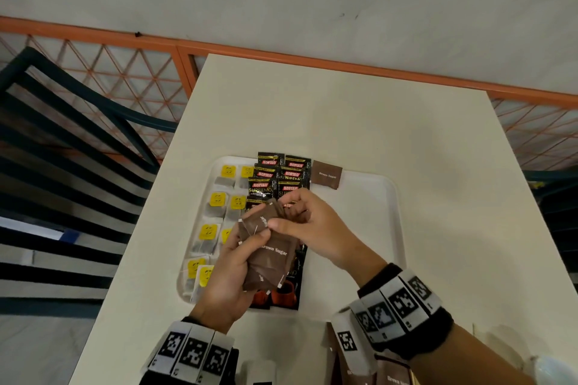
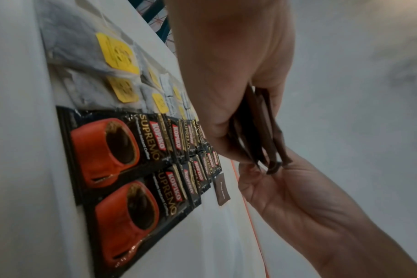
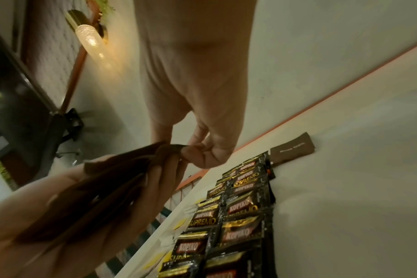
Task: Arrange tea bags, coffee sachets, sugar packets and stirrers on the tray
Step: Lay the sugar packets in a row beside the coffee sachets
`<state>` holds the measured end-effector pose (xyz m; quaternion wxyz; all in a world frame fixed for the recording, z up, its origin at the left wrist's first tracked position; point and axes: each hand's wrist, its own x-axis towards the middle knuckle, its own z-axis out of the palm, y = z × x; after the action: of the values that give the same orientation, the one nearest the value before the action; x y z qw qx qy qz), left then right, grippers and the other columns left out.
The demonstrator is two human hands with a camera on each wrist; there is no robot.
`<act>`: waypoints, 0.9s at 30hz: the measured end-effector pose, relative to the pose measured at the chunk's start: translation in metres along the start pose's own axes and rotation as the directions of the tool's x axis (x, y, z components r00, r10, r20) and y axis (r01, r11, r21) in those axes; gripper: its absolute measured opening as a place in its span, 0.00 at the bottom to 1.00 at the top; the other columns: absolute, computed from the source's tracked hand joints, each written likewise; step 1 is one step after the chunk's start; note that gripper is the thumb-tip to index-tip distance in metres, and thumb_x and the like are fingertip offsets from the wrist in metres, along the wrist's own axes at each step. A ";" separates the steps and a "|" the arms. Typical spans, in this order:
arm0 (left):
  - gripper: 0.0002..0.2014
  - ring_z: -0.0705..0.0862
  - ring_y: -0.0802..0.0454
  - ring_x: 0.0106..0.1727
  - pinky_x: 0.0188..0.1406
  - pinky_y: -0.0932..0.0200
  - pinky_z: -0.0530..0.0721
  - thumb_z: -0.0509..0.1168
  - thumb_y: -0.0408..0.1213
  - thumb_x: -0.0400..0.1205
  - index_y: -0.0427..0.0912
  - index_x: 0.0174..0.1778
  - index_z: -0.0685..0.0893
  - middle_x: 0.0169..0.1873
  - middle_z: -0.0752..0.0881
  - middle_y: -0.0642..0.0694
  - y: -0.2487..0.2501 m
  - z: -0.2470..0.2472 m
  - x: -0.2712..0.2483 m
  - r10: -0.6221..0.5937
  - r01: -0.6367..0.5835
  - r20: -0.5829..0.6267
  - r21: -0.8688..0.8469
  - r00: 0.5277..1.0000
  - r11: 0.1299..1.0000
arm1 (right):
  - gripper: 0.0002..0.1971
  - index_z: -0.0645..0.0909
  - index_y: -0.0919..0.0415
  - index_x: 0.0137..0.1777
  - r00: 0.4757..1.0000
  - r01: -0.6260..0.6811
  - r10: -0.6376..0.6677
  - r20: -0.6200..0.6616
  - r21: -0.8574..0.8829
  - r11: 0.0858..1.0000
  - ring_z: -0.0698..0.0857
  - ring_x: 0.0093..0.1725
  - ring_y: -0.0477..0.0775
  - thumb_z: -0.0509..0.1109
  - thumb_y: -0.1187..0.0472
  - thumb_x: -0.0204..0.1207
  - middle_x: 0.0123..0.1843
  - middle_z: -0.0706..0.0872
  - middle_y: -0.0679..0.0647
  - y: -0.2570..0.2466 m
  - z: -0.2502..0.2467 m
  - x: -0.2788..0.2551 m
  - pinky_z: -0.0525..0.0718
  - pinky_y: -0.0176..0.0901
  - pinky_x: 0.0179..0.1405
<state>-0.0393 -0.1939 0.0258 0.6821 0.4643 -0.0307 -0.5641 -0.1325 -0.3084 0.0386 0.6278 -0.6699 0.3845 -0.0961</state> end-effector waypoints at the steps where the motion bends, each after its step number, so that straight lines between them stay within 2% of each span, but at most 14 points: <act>1: 0.23 0.90 0.47 0.42 0.31 0.56 0.88 0.64 0.30 0.73 0.48 0.64 0.81 0.48 0.90 0.40 0.000 0.001 0.000 -0.005 0.005 0.003 0.009 1.000 1.000 | 0.16 0.77 0.55 0.55 1.000 -0.010 0.010 -0.015 0.020 1.000 0.81 0.40 0.47 0.77 0.58 0.69 0.41 0.80 0.50 0.000 -0.001 0.000 0.82 0.37 0.38; 4: 0.25 0.89 0.48 0.40 0.31 0.56 0.88 0.65 0.30 0.69 0.44 0.65 0.80 0.47 0.90 0.40 0.000 0.002 -0.001 -0.020 0.020 0.012 0.013 1.000 1.000 | 0.11 0.77 0.55 0.54 0.999 -0.031 0.032 -0.012 0.085 0.996 0.83 0.41 0.47 0.72 0.63 0.74 0.43 0.81 0.53 -0.003 -0.006 -0.001 0.82 0.30 0.32; 8: 0.24 0.89 0.49 0.41 0.32 0.57 0.87 0.65 0.30 0.69 0.45 0.64 0.81 0.48 0.89 0.40 0.001 -0.002 0.000 -0.015 0.014 0.033 0.025 0.999 1.000 | 0.14 0.76 0.53 0.64 1.000 -0.007 0.007 0.003 0.065 0.998 0.84 0.41 0.48 0.64 0.65 0.79 0.45 0.83 0.54 -0.005 -0.015 -0.004 0.83 0.32 0.28; 10: 0.23 0.89 0.50 0.41 0.34 0.58 0.88 0.65 0.30 0.69 0.48 0.61 0.82 0.48 0.90 0.43 0.001 -0.003 0.000 -0.004 0.004 0.021 0.020 1.000 1.000 | 0.11 0.77 0.53 0.59 1.000 -0.020 0.022 -0.022 0.086 0.996 0.84 0.41 0.49 0.64 0.65 0.79 0.45 0.83 0.54 -0.005 -0.020 -0.004 0.85 0.38 0.33; 12: 0.23 0.89 0.51 0.41 0.33 0.58 0.88 0.65 0.31 0.69 0.49 0.61 0.82 0.48 0.90 0.44 0.001 -0.005 0.000 0.011 -0.011 0.003 0.009 1.000 1.000 | 0.07 0.76 0.55 0.51 0.997 -0.049 0.060 -0.050 0.192 0.980 0.83 0.40 0.51 0.65 0.67 0.79 0.43 0.83 0.55 -0.002 -0.025 -0.003 0.85 0.43 0.37; 16: 0.23 0.89 0.51 0.42 0.30 0.58 0.86 0.63 0.31 0.73 0.50 0.64 0.80 0.47 0.90 0.46 0.000 -0.012 -0.001 0.027 -0.028 -0.023 -0.014 0.999 1.000 | 0.09 0.71 0.58 0.44 0.978 -0.084 0.150 -0.143 0.386 0.919 0.83 0.41 0.53 0.62 0.72 0.78 0.45 0.82 0.58 0.008 -0.038 0.000 0.83 0.36 0.30; 18: 0.23 0.89 0.51 0.41 0.30 0.57 0.87 0.63 0.32 0.73 0.50 0.64 0.80 0.47 0.90 0.46 0.001 -0.015 -0.002 0.025 -0.025 -0.025 -0.012 0.999 1.000 | 0.09 0.72 0.60 0.49 0.968 -0.081 0.190 -0.164 0.511 0.856 0.85 0.43 0.56 0.60 0.75 0.78 0.48 0.82 0.60 0.017 -0.045 0.003 0.88 0.39 0.33; 20: 0.22 0.90 0.52 0.39 0.27 0.57 0.86 0.63 0.32 0.72 0.52 0.63 0.81 0.45 0.91 0.48 0.001 -0.018 -0.002 0.017 -0.018 -0.031 -0.023 0.999 1.000 | 0.13 0.72 0.62 0.57 0.954 -0.094 0.235 -0.188 0.555 0.827 0.87 0.45 0.59 0.60 0.76 0.78 0.50 0.82 0.62 0.025 -0.052 0.007 0.91 0.45 0.40; 21: 0.21 0.90 0.52 0.38 0.26 0.58 0.85 0.62 0.31 0.73 0.52 0.61 0.81 0.44 0.91 0.48 0.001 -0.019 -0.001 0.013 -0.014 -0.034 -0.029 0.999 0.999 | 0.14 0.72 0.62 0.59 0.942 -0.102 0.260 -0.213 0.556 0.825 0.87 0.46 0.60 0.60 0.76 0.78 0.50 0.82 0.63 0.029 -0.055 0.009 0.90 0.48 0.42; 23: 0.20 0.90 0.52 0.37 0.25 0.58 0.85 0.61 0.30 0.75 0.53 0.60 0.81 0.43 0.91 0.48 0.000 -0.020 0.000 0.009 -0.010 -0.037 -0.027 0.999 1.000 | 0.12 0.72 0.61 0.54 0.900 -0.101 0.314 -0.300 0.559 0.823 0.87 0.43 0.58 0.62 0.76 0.77 0.49 0.83 0.63 0.037 -0.060 0.017 0.88 0.48 0.42; 26: 0.19 0.90 0.52 0.38 0.26 0.58 0.86 0.61 0.30 0.75 0.52 0.59 0.82 0.43 0.91 0.48 0.000 -0.019 0.000 0.015 -0.016 -0.043 -0.012 0.999 1.000 | 0.08 0.73 0.56 0.42 0.795 -0.150 0.362 -0.487 0.420 0.895 0.79 0.35 0.49 0.66 0.69 0.77 0.44 0.82 0.56 0.043 -0.066 0.029 0.76 0.36 0.35; 27: 0.19 0.90 0.52 0.39 0.27 0.58 0.86 0.60 0.30 0.76 0.52 0.60 0.81 0.44 0.91 0.48 0.000 -0.018 0.000 0.016 -0.016 -0.042 -0.007 0.999 1.000 | 0.08 0.73 0.55 0.41 0.776 -0.162 0.359 -0.519 0.386 0.908 0.76 0.33 0.47 0.66 0.67 0.77 0.42 0.81 0.54 0.045 -0.067 0.033 0.72 0.35 0.33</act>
<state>-0.0293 -0.1833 0.0152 0.6888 0.4733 -0.0183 -0.5489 -0.1689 -0.3773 -0.0011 0.5879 -0.4372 0.6260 -0.2671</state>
